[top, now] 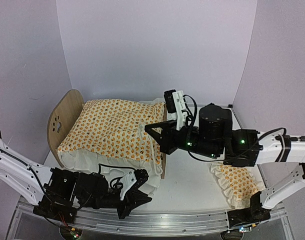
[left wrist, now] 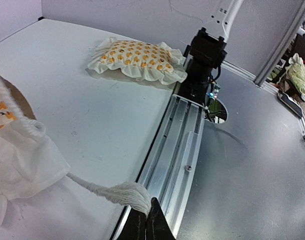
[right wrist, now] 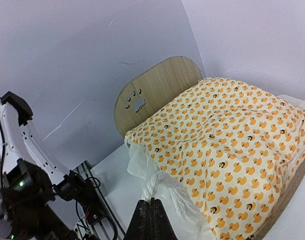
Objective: Set up the pet bed
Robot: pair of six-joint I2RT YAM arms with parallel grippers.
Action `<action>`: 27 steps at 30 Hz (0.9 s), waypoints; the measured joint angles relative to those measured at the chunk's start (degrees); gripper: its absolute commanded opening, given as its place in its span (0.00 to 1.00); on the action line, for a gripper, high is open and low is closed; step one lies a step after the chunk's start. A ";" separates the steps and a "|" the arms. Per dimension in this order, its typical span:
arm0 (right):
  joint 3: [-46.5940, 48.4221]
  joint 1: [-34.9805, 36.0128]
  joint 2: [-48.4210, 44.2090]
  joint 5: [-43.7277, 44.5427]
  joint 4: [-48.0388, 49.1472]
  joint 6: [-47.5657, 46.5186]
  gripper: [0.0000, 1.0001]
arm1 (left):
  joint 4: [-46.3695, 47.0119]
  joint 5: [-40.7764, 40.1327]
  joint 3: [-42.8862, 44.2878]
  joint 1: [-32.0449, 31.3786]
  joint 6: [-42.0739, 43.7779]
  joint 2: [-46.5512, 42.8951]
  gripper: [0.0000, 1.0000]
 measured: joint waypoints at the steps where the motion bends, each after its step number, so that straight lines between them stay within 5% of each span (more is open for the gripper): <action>1: 1.36 -0.33 1.90 -0.24 0.13 0.15 0.00 | 0.17 0.33 0.04 -0.57 0.57 0.35 0.00; 9: 5.97 -0.52 15.65 -10.23 -0.59 1.62 0.00 | 0.68 2.40 4.15 -2.23 4.07 4.17 0.00; 16: 5.95 -0.57 18.16 -19.87 -5.88 3.15 0.00 | 1.51 1.11 7.26 -2.29 7.34 3.10 0.00; 22: 5.99 -0.55 18.18 -22.32 -12.63 5.44 0.44 | 1.44 -0.76 7.28 -2.36 9.79 2.40 0.00; 27: 4.28 -0.76 14.49 -17.62 -20.39 8.26 0.66 | 1.51 -3.69 7.28 -2.36 9.92 2.40 0.00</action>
